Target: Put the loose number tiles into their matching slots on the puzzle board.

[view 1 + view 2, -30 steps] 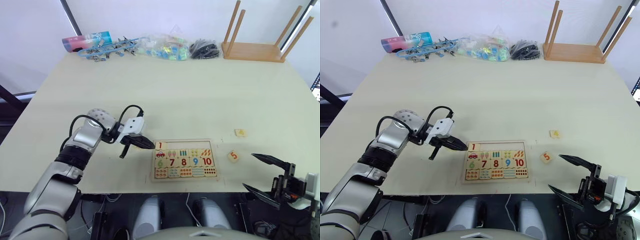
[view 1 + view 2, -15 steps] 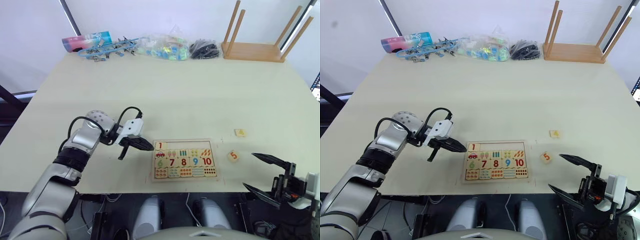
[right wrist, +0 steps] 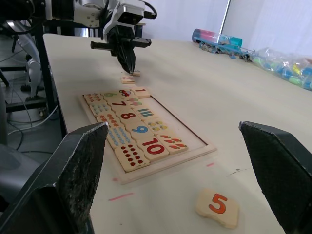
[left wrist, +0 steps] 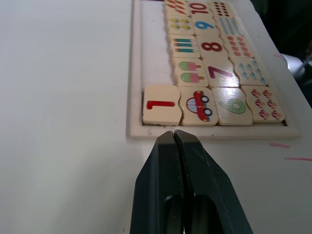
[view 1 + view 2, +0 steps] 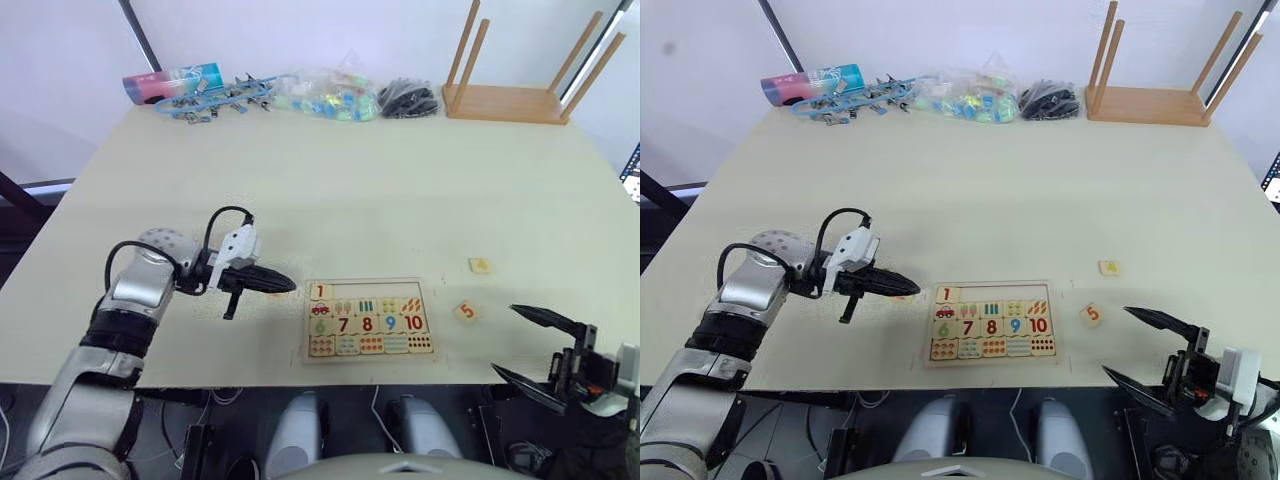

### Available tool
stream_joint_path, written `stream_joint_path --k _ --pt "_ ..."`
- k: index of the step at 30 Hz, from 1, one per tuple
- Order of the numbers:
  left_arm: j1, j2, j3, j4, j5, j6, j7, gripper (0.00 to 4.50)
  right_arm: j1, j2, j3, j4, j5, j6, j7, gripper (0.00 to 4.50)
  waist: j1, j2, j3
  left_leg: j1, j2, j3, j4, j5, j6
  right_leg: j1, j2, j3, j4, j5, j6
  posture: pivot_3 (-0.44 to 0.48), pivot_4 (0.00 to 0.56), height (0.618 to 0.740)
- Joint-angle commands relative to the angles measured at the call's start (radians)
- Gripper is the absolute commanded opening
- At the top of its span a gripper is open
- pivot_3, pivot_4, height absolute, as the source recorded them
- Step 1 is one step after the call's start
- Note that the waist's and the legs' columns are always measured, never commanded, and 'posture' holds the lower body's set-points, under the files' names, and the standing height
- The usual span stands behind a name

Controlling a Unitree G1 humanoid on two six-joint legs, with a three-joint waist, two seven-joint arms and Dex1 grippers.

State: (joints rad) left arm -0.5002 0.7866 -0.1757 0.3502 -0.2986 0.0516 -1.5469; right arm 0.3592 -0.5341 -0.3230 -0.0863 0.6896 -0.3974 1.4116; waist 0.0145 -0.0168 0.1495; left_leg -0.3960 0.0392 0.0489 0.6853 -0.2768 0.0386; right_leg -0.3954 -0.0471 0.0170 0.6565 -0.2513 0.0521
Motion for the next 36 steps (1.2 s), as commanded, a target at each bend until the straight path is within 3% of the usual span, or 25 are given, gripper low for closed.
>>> stream_joint_path --k 1,12,15,23,30,36 --pt "0.035 0.004 0.089 -0.048 -0.041 0.02 0.06 0.04 0.0 -0.012 -0.03 0.002 0.025 0.001 0.013 4.5 0.001 0.0 0.0 0.0 0.0 0.0 0.0 0.0 0.0 0.0 0.0 0.0 0.0 0.0 0.0 0.0 0.15 0.737" --pt "0.305 0.011 0.347 -0.202 -0.133 0.138 0.312 0.04 0.022 -0.01 -0.088 0.076 0.019 -0.006 0.01 4.5 0.0 0.0 0.0 0.001 0.002 0.0 -0.001 0.0 0.0 0.0 -0.002 0.0 0.0 0.0 -0.001 0.0 0.15 0.737" --pt "0.395 0.013 0.41 -0.267 -0.17 0.181 0.343 0.83 0.028 -0.015 -0.11 0.102 0.022 -0.009 0.012 4.5 -0.001 0.0 0.0 0.001 0.002 0.0 -0.001 0.0 0.0 0.0 -0.003 -0.001 0.0 0.0 -0.001 0.0 0.15 0.737" --pt "0.581 -0.01 0.516 -0.298 -0.181 0.117 0.376 4.45 0.038 -0.022 -0.157 0.163 -0.013 -0.006 -0.042 4.5 -0.001 0.0 -0.001 0.002 0.002 0.001 -0.002 0.0 0.0 0.001 -0.006 -0.002 0.0 -0.002 -0.003 0.0 0.15 0.737" --pt "0.706 -0.031 0.589 -0.328 -0.216 0.069 0.356 4.45 0.044 -0.054 -0.186 0.22 -0.028 0.007 -0.051 4.5 0.0 0.0 -0.001 0.002 0.001 0.001 -0.003 0.0 0.0 0.0 -0.014 -0.002 -0.001 -0.002 -0.004 0.0 0.15 0.737" --pt "0.735 -0.043 0.605 -0.323 -0.229 0.036 0.347 4.45 0.035 -0.063 -0.185 0.254 -0.042 0.006 -0.049 4.5 0.0 0.0 -0.001 0.002 0.001 0.001 -0.004 0.0 0.0 0.001 -0.015 -0.001 -0.002 -0.002 -0.004 0.0 0.15 0.737"
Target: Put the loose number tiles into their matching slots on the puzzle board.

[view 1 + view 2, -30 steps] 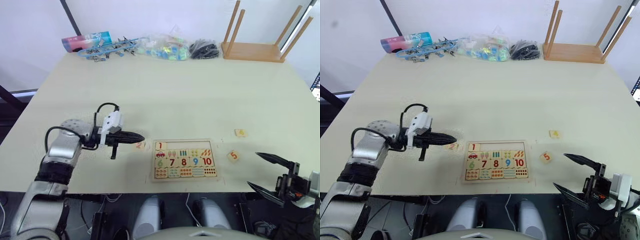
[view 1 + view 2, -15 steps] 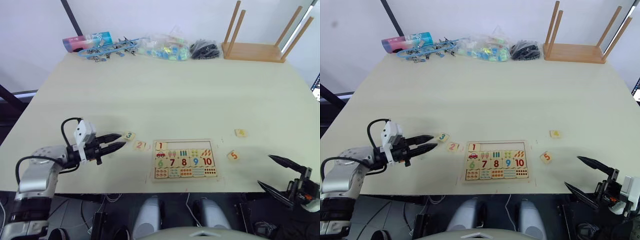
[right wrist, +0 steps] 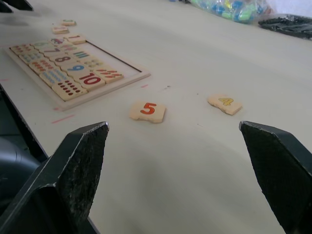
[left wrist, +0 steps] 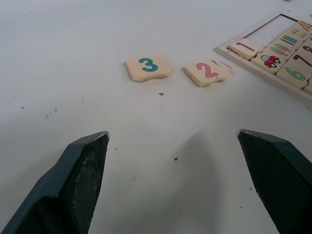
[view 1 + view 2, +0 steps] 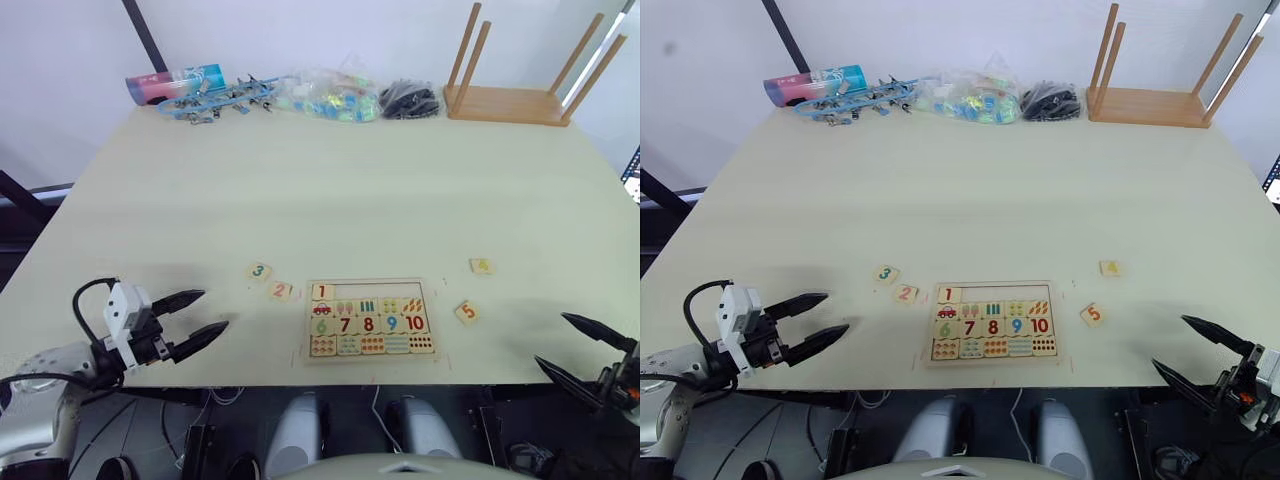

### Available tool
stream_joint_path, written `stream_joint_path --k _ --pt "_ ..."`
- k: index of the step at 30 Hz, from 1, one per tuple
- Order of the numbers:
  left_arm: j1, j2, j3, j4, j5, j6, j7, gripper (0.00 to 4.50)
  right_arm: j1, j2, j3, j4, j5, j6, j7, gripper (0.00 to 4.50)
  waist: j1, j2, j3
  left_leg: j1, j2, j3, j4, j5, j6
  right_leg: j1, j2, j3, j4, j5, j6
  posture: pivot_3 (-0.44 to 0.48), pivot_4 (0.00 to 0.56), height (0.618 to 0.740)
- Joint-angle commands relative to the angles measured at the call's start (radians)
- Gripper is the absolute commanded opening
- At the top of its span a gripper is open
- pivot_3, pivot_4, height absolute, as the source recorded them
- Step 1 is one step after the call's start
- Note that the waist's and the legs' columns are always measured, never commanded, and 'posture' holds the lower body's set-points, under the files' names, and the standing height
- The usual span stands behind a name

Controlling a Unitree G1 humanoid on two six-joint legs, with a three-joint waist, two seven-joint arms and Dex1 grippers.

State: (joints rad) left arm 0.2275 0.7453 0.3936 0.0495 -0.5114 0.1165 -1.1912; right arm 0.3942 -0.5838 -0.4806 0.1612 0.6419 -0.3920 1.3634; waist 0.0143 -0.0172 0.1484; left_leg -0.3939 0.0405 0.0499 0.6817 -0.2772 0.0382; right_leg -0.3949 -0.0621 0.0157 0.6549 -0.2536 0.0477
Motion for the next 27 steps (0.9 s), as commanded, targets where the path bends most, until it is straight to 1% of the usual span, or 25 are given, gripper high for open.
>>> stream_joint_path --k 1,18,23,27 --pt "0.006 -0.001 0.034 -0.022 -0.018 -0.031 -0.008 4.45 -0.003 -0.015 -0.028 0.013 0.005 0.0 0.001 4.5 0.0 0.0 0.0 0.0 0.0 0.0 0.0 0.0 0.0 0.0 0.0 0.0 0.0 0.0 0.0 0.0 0.15 0.737" --pt "-0.022 0.004 0.011 0.018 -0.004 -0.061 -0.041 4.45 -0.022 -0.024 -0.025 0.037 0.007 0.004 0.034 4.5 -0.001 0.0 0.0 -0.001 0.0 -0.001 -0.001 0.0 0.0 0.0 -0.002 0.001 -0.001 0.0 -0.001 0.0 0.15 0.737" --pt "-0.019 0.007 0.009 0.031 -0.001 -0.075 -0.058 4.45 -0.029 -0.021 -0.022 0.037 0.007 0.001 0.044 4.5 -0.001 0.0 0.0 -0.001 0.0 0.0 -0.002 0.0 0.0 0.0 -0.008 -0.004 -0.001 0.0 -0.001 0.0 0.15 0.737" --pt "-0.025 0.008 0.008 0.041 0.001 -0.089 -0.065 4.45 -0.033 -0.019 -0.023 0.04 0.004 -0.002 0.047 4.5 -0.001 0.0 0.0 0.0 0.0 -0.001 -0.003 0.0 0.0 -0.001 -0.009 -0.006 -0.002 0.0 -0.001 0.0 0.15 0.737"
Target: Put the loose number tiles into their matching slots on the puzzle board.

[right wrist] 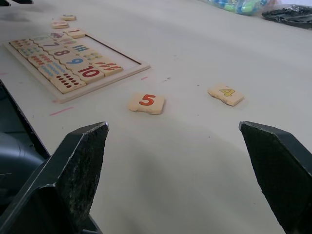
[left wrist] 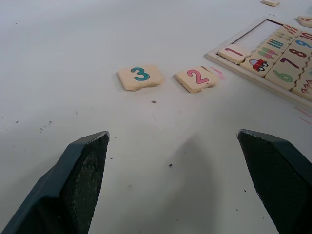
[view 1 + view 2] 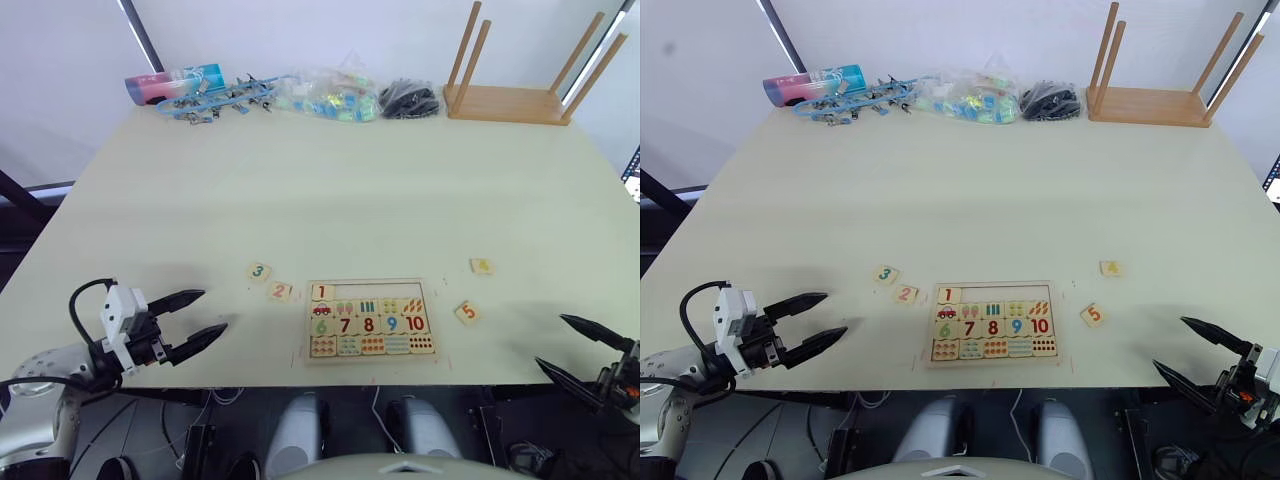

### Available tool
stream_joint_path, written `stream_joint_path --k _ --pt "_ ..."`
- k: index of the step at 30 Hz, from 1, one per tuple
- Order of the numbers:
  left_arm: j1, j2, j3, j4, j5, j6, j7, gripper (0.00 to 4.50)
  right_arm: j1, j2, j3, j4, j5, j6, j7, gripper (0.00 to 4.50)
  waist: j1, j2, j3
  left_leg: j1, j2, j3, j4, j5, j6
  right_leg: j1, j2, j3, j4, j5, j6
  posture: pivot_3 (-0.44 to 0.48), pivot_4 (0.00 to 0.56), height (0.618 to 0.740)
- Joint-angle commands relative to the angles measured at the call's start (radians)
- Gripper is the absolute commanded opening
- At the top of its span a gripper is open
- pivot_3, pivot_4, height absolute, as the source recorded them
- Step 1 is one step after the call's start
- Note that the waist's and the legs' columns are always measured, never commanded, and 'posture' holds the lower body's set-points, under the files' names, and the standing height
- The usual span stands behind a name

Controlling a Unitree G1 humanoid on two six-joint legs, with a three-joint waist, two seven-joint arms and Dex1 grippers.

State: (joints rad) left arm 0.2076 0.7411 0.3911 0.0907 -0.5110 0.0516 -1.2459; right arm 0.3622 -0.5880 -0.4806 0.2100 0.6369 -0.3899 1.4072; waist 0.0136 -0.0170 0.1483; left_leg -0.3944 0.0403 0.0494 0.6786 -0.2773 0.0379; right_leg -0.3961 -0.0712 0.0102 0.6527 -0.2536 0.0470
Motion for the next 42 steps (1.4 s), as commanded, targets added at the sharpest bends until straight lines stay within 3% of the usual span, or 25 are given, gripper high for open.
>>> stream_joint_path --k 1,9,12,22,34,42 --pt "-0.008 0.013 0.009 0.004 0.005 -0.032 -0.014 4.45 -0.002 -0.015 -0.022 -0.009 0.009 -0.004 0.005 4.5 0.0 0.0 0.0 0.0 0.0 0.0 0.0 0.0 0.0 0.0 0.0 0.0 0.0 0.0 0.0 0.0 0.15 0.737" --pt "-0.111 0.052 -0.035 0.041 0.021 -0.071 -0.087 4.45 0.001 -0.018 -0.02 -0.045 0.05 0.012 0.068 4.5 0.001 0.0 0.0 0.0 0.0 0.0 -0.004 0.0 0.0 0.0 -0.004 -0.005 -0.003 0.0 0.0 0.0 0.15 0.737" --pt "-0.176 0.078 -0.089 0.059 0.047 -0.097 -0.144 4.45 0.006 -0.019 -0.009 -0.07 0.065 0.032 0.097 4.5 0.0 0.001 0.0 0.0 0.0 0.0 -0.006 0.0 0.0 0.0 -0.012 -0.017 -0.005 0.001 0.0 0.0 0.15 0.737" --pt "-0.502 0.145 -0.355 0.162 0.134 -0.141 -0.366 4.45 -0.015 -0.029 0.02 -0.153 0.108 0.123 0.165 4.5 0.0 0.001 0.0 -0.001 -0.002 0.001 -0.008 0.0 0.0 0.001 -0.009 -0.028 -0.008 0.001 0.0 0.0 0.15 0.737" --pt "-0.841 0.227 -0.836 0.391 0.121 -0.276 -0.369 4.45 -0.05 -0.027 0.026 -0.149 0.096 0.128 0.189 4.5 0.001 0.001 0.0 -0.001 -0.003 0.001 -0.006 0.001 0.0 0.002 0.002 -0.024 -0.007 0.003 0.005 0.0 0.15 0.737" --pt "-0.969 0.207 -1.005 0.534 0.143 -0.361 -0.369 4.45 -0.064 -0.018 0.026 -0.133 0.088 0.112 0.196 4.5 0.001 0.0 0.0 -0.001 -0.003 0.001 -0.004 0.001 0.001 0.002 0.003 -0.023 -0.007 0.003 0.005 0.0 0.15 0.737"
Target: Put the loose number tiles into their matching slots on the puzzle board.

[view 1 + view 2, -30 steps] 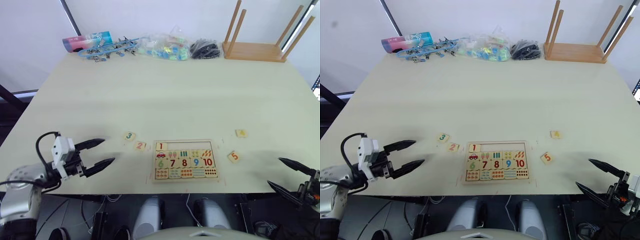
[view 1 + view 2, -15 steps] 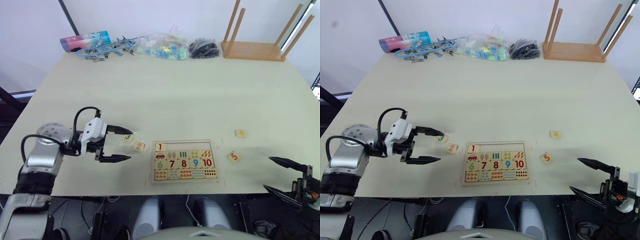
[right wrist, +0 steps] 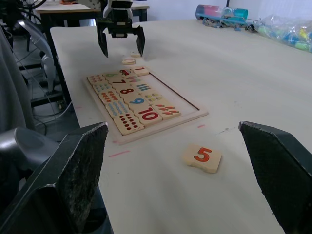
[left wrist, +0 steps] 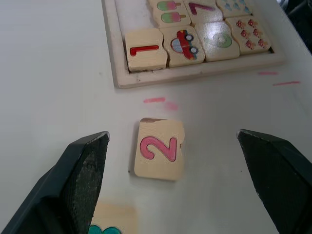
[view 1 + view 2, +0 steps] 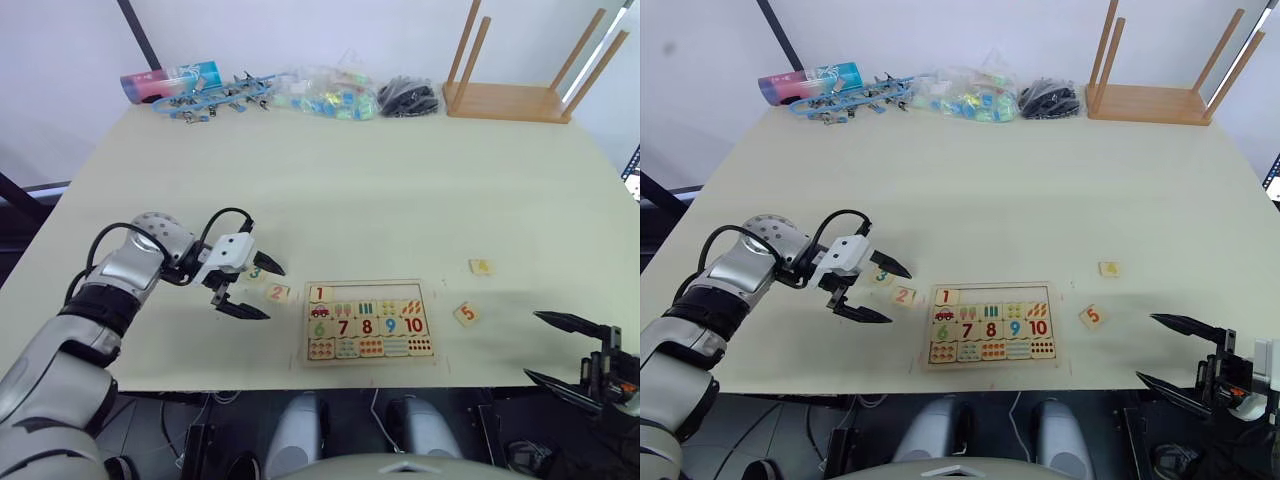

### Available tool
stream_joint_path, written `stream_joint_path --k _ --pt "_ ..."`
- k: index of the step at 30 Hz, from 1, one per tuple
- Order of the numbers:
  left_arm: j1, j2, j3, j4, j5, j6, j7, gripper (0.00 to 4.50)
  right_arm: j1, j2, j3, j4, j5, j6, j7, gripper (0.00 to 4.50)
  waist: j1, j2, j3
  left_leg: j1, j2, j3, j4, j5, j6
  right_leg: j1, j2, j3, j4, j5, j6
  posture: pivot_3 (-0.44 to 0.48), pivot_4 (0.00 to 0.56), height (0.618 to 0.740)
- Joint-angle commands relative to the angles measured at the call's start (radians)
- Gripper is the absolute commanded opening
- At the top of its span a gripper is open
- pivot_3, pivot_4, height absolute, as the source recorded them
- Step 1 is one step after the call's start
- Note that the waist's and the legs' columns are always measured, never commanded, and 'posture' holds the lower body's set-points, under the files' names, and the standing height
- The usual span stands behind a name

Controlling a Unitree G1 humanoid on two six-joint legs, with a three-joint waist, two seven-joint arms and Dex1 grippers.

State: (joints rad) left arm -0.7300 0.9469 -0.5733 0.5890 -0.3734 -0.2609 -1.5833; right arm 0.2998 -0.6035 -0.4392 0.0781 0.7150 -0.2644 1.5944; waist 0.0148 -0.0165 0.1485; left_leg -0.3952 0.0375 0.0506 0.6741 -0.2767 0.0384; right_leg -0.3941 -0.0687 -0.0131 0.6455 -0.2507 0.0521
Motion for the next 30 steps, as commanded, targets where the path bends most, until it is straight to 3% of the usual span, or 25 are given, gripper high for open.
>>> stream_joint_path --k 1,12,15,20,21,30 --pt "-0.039 -0.005 -0.05 0.05 0.008 -0.056 -0.031 4.45 -0.004 -0.001 -0.016 0.003 0.009 -0.017 0.01 4.5 0.0 0.0 0.0 0.0 0.0 0.0 0.0 0.0 0.0 0.0 0.0 0.0 0.0 0.0 0.0 0.0 0.15 0.737" --pt "-0.035 -0.047 -0.065 0.109 0.007 -0.137 -0.031 4.45 -0.01 0.014 -0.017 0.019 0.006 -0.035 0.012 4.5 0.002 0.0 0.0 0.0 0.0 0.0 0.002 0.0 0.0 0.0 0.0 0.001 0.001 0.0 0.0 0.0 0.15 0.737" --pt "-0.029 -0.056 -0.061 0.124 0.021 -0.164 -0.031 3.55 -0.011 0.016 -0.015 0.023 0.004 -0.039 0.014 4.5 0.002 0.0 0.0 0.0 0.0 0.0 0.003 0.0 0.0 0.0 0.0 0.001 0.001 0.0 0.001 0.0 0.15 0.737" --pt "-0.029 -0.064 -0.063 0.145 0.031 -0.193 -0.031 1.14 -0.017 0.016 -0.013 0.033 0.001 -0.041 0.018 4.5 0.0 0.0 0.0 0.0 0.0 0.0 0.003 0.0 0.0 0.0 0.0 0.001 0.002 0.0 0.001 0.0 0.15 0.737" --pt "-0.028 -0.062 -0.064 0.147 0.029 -0.194 -0.031 0.98 -0.017 0.014 -0.013 0.036 0.001 -0.042 0.019 4.5 0.0 0.0 0.0 0.0 0.0 0.0 0.003 0.0 0.0 0.0 0.0 0.001 0.002 0.0 0.001 0.0 0.15 0.737" --pt "-0.018 -0.034 -0.043 0.087 -0.022 -0.171 -0.031 0.98 -0.028 0.016 0.001 0.042 0.0 -0.044 0.02 4.5 0.0 0.0 0.0 0.0 0.0 0.0 0.004 0.0 0.0 0.0 0.0 0.002 0.003 0.0 0.001 0.0 0.15 0.737"
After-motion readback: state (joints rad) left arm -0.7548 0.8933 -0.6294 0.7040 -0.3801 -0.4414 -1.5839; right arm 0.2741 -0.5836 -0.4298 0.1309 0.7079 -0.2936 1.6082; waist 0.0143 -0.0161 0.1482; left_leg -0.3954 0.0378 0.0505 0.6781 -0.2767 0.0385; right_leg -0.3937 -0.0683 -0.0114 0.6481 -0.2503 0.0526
